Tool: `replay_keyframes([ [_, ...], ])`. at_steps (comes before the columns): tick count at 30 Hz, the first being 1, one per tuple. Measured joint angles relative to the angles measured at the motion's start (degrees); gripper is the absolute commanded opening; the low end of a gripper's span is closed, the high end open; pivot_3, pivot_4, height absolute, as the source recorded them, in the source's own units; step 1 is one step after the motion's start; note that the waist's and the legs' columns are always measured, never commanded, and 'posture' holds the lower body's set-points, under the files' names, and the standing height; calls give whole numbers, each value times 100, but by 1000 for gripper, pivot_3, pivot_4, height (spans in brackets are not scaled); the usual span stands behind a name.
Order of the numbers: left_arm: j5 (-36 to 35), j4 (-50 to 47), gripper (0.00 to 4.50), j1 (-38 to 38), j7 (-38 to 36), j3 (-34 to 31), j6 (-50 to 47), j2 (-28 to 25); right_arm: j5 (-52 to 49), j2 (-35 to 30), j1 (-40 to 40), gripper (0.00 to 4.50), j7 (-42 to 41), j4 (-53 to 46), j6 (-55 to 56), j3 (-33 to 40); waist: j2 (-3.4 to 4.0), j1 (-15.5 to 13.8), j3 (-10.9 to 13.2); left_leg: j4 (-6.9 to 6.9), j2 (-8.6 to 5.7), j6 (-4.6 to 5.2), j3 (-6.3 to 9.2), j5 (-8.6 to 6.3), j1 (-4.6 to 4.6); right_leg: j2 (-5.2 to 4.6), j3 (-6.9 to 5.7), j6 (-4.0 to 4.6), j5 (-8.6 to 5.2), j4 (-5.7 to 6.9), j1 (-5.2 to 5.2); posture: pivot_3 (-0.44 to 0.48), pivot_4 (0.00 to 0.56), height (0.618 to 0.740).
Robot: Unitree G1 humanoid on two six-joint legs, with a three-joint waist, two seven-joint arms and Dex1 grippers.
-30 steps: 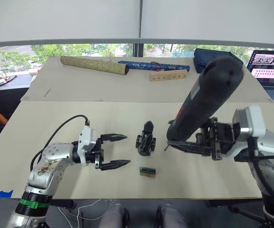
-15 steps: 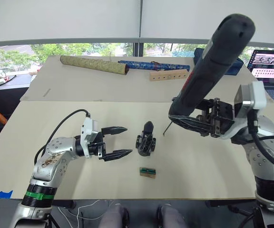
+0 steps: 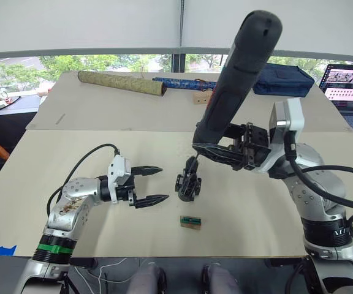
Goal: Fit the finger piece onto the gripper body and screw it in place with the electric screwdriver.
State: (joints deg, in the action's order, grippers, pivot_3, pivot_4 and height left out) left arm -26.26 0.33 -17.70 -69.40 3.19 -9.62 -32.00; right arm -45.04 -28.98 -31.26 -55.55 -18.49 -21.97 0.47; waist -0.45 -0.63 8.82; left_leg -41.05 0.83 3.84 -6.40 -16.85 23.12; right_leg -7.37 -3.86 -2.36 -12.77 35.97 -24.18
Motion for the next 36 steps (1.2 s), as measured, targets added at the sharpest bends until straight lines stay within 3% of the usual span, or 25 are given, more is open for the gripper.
replay_keyframes([
  [36,820,737,4500,-242,115,533,597,569,568,301,53,1901,-558,295,-92,-287,0,8,0,0,0,1,0,1,4,1,-3,-2,1,2,-2,0,150,740],
])
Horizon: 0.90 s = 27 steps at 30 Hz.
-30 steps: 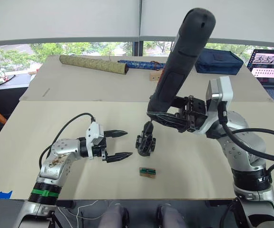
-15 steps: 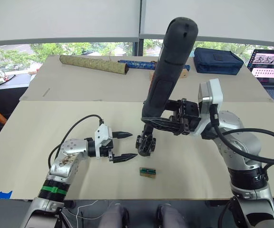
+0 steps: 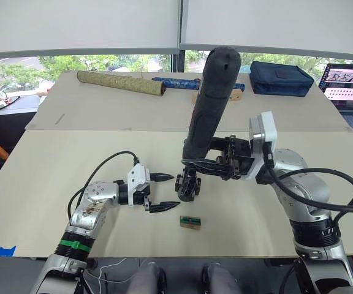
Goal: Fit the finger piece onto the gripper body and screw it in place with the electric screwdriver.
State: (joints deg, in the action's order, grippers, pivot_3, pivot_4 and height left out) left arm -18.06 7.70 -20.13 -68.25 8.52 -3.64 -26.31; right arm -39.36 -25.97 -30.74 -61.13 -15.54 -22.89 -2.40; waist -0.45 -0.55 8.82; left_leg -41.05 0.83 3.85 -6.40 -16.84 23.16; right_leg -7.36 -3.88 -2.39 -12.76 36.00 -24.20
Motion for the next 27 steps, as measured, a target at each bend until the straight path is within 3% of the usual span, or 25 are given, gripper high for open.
replay_keyframes([
  [27,8,62,4500,2,20,14,2,78,103,84,-275,1901,-314,433,2,2,0,2,0,0,0,0,0,0,1,0,0,-1,1,0,1,0,150,740],
])
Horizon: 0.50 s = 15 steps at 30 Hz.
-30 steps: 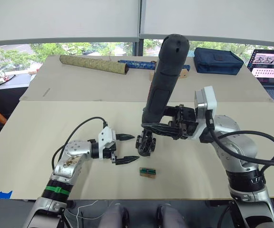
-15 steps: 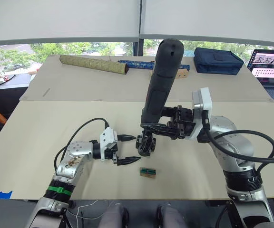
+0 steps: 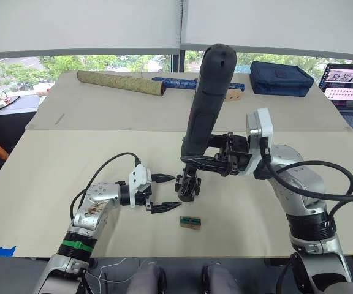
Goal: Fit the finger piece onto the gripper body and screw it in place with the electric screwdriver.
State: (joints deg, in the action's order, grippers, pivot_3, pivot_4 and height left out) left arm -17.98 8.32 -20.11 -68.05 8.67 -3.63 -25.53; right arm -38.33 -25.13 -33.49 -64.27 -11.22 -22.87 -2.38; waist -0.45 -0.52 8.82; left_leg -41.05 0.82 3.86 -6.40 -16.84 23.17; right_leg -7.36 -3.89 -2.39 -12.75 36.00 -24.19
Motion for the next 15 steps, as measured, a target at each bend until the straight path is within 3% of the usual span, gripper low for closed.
replay_keyframes([
  [15,1,2,4500,65,96,0,2,79,-23,0,-363,1901,-295,196,-153,-60,0,10,0,0,0,0,1,0,2,0,0,-2,1,6,-2,0,150,740],
])
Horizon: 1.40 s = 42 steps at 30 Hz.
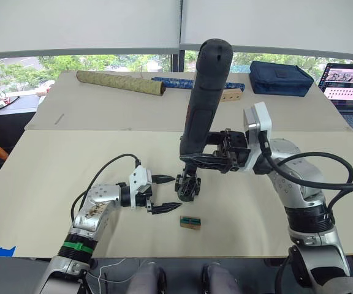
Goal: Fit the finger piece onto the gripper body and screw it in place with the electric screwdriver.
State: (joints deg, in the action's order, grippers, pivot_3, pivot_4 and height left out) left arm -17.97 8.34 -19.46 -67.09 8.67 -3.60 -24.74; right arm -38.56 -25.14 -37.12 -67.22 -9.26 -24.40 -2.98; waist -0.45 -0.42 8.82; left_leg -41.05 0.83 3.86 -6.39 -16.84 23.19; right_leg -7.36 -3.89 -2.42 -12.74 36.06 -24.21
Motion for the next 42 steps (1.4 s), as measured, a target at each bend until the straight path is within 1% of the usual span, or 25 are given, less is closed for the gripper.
replay_keyframes([
  [42,4,2,4500,0,45,0,9,12,154,117,-1,1901,-130,146,-122,-120,0,6,0,0,0,0,0,0,0,0,0,-1,1,0,0,0,150,740],
])
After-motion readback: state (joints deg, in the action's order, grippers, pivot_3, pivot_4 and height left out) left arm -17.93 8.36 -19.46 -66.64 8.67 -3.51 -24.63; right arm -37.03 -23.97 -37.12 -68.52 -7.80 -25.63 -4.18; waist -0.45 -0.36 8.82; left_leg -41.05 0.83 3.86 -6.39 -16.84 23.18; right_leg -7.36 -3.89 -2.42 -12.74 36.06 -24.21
